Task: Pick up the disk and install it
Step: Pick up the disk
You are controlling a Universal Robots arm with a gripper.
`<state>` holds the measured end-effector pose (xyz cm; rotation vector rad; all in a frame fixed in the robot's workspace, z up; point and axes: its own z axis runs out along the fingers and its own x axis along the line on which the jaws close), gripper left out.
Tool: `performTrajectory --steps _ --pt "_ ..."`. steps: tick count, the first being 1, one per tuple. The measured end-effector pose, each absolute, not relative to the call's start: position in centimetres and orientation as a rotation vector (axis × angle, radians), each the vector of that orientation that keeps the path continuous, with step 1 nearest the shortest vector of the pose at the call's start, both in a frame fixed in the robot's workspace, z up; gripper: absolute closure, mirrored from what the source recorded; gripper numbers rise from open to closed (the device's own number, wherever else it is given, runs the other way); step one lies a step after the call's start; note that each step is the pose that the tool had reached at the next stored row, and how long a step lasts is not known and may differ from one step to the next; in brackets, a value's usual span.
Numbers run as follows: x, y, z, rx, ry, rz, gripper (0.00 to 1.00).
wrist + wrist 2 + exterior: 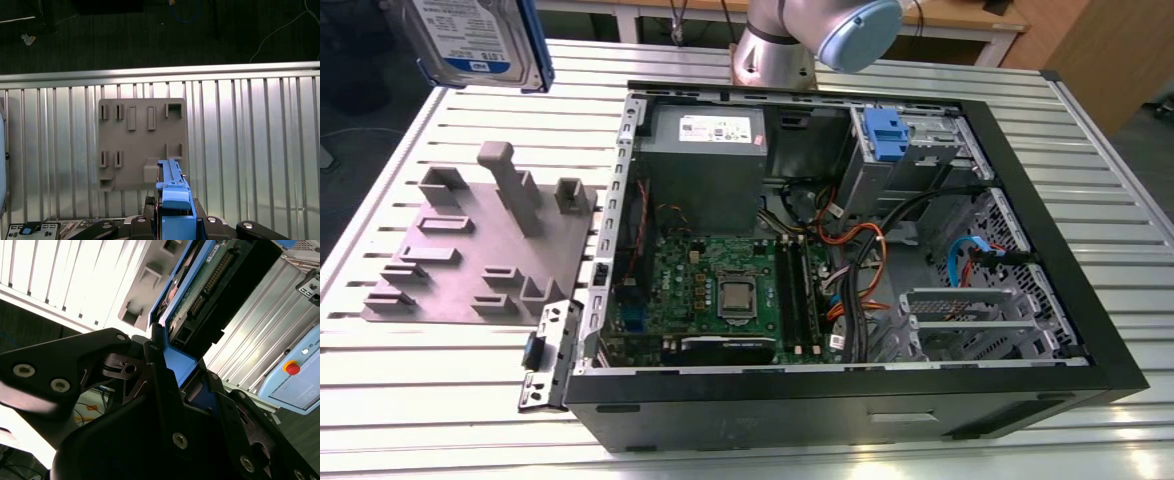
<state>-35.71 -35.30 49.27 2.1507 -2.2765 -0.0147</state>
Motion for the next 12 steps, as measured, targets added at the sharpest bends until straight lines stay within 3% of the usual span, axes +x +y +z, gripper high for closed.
performTrajectory --steps 12 --pt "-35.44 -35.3 49.27 2.151 -2.277 -0.015 0.64"
